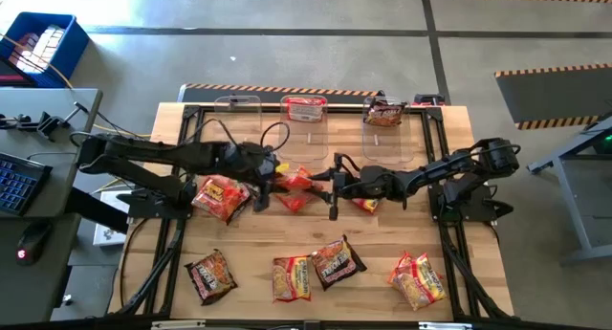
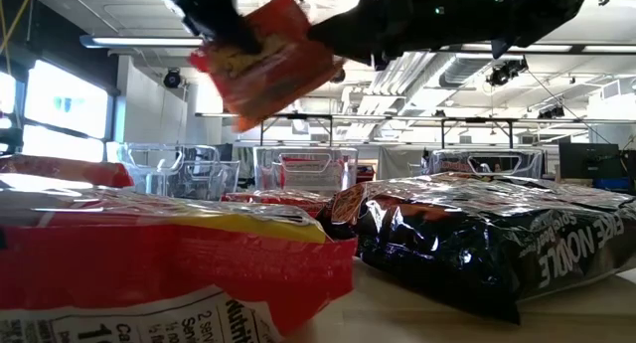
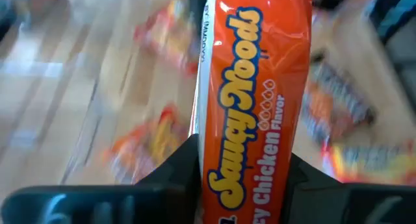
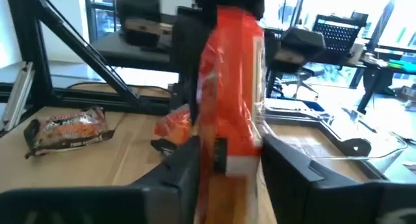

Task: Sort Maruchan noodles
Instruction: Put the orange noodle pack into the left transparent bin

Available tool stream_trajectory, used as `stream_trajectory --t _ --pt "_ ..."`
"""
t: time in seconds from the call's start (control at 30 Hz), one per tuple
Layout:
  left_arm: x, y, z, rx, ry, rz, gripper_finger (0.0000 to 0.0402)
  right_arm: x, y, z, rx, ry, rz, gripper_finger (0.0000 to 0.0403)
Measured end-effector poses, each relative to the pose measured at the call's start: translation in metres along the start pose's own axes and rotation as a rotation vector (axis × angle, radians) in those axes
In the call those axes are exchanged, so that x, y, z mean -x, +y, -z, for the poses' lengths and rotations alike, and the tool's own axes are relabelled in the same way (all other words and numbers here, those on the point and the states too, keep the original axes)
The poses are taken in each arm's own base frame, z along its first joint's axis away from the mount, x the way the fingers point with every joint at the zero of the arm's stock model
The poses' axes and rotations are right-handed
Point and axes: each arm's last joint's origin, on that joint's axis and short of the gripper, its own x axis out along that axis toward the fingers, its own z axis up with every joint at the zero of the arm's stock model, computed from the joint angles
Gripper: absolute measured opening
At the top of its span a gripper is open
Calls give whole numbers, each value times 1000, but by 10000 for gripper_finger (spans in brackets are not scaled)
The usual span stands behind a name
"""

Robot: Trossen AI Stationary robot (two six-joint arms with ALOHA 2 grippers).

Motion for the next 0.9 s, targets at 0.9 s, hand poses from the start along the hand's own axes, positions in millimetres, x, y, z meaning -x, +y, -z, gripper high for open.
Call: stream_trajectory --t 0.9 --pt "89 191 35 -132 574 -326 93 -1 -28 23 21 216 72 51"
